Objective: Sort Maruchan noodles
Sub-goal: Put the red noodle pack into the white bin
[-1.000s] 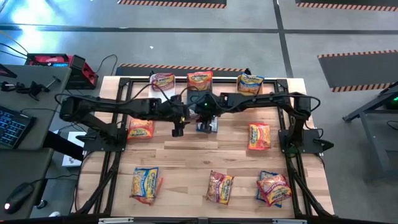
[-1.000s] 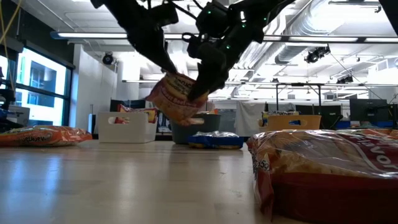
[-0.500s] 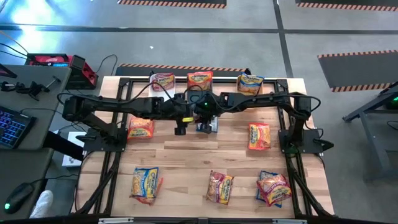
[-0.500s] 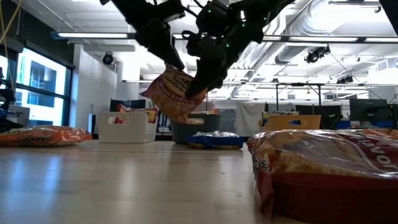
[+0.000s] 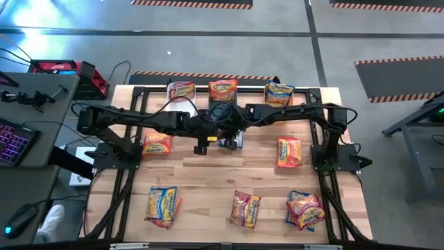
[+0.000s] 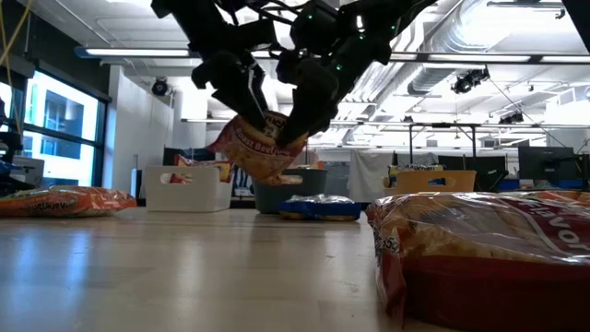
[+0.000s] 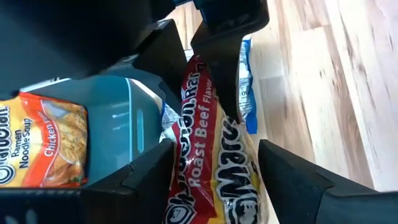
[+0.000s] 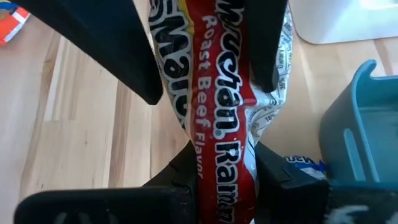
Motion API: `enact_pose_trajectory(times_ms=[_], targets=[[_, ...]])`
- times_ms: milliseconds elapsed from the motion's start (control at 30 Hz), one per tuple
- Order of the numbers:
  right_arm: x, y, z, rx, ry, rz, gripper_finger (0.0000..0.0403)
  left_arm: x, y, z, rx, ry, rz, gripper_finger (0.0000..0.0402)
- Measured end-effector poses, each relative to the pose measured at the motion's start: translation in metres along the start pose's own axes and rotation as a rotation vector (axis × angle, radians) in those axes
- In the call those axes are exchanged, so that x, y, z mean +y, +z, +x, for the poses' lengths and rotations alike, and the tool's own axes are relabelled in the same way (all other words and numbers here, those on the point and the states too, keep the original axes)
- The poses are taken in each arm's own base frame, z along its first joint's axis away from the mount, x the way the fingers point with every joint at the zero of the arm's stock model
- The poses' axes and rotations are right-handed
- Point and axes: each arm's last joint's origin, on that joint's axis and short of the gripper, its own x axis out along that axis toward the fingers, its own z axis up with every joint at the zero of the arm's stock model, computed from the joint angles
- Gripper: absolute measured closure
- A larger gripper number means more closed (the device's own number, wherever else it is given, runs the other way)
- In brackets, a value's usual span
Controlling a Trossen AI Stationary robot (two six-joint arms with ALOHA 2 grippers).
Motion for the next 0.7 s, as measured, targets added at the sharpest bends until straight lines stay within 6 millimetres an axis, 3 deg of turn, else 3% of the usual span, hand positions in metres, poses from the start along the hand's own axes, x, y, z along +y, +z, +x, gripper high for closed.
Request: enact_pose_trajectory(times_ms=[233, 533, 700], targets=[[0.000, 0.001, 0.000, -0.008, -0.002, -0.019, 0.0335, 0.001, -0.001, -0.002, 0.003, 0.001, -0.003, 0.0262], [-0.001, 0.001, 0.000, -0.013, -0.030, -0.022, 0.0290, 0.000, -0.004, -0.004, 0.020, -0.036, 0.002, 0.0391], [0.002, 0.002, -0.006, 0.018, -0.160, -0.056, 0.0262, 0.007, -0.007, -0.012, 0.017, -0.019, -0.026, 0.0397]])
